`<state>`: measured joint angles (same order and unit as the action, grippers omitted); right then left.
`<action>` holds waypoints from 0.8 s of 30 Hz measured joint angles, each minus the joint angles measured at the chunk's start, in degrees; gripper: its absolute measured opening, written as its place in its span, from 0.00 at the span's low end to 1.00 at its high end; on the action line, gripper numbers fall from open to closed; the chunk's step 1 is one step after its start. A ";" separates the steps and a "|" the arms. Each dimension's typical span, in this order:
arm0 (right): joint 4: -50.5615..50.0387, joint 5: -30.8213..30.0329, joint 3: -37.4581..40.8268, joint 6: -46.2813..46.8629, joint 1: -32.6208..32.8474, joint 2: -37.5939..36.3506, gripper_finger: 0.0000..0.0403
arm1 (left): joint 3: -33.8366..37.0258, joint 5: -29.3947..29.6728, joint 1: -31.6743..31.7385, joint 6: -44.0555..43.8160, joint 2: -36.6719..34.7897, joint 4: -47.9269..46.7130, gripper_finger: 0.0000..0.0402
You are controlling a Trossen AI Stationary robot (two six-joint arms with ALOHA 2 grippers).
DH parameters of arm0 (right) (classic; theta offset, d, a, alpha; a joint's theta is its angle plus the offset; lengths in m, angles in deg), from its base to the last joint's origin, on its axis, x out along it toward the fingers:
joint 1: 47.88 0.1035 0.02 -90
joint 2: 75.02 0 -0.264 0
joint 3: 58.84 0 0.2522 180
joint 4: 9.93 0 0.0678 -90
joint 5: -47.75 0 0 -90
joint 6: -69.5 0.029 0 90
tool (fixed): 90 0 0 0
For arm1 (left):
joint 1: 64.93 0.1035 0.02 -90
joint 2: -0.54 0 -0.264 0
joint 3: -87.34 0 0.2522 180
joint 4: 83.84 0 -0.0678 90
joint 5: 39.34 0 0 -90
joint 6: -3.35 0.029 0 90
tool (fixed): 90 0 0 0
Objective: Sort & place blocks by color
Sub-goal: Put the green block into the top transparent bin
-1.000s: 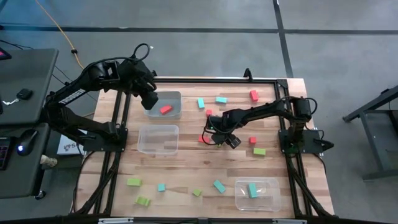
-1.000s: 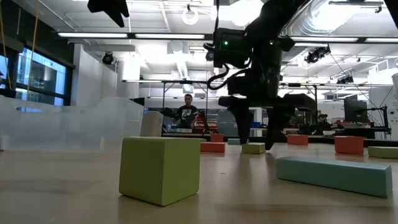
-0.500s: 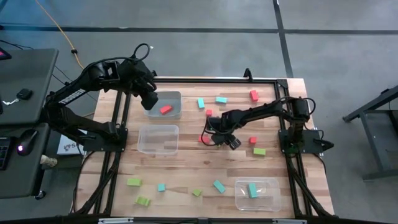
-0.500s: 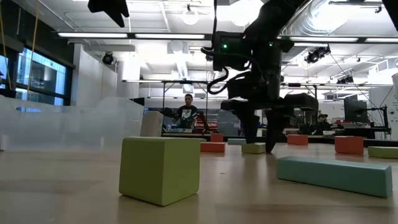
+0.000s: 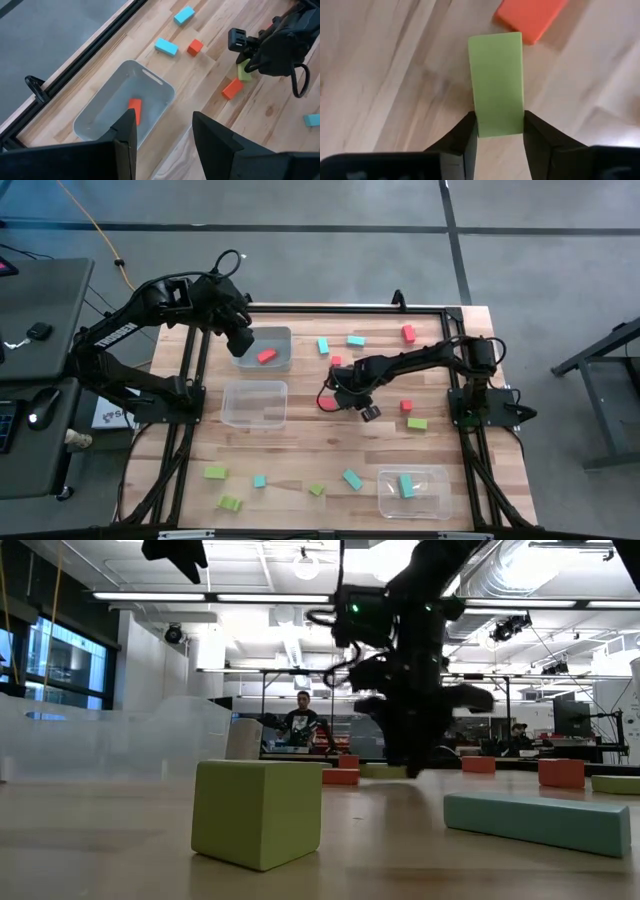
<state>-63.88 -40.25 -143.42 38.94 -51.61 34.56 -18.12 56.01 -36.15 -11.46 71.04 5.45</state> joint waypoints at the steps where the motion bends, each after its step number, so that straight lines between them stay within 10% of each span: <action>1: 0.19 0.02 -0.82 1.21 0.00 -0.02 0.26 | 0.02 0.01 0.01 0.00 0.00 0.00 0.31; 24: -5.02 -16.46 -23.60 26.04 0.00 -0.20 0.25 | 0.02 -0.32 -0.01 -5.60 0.37 0.46 0.31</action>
<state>-68.90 -56.71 -167.02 64.99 -51.61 34.36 -18.10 55.69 -36.16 -17.06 71.41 5.91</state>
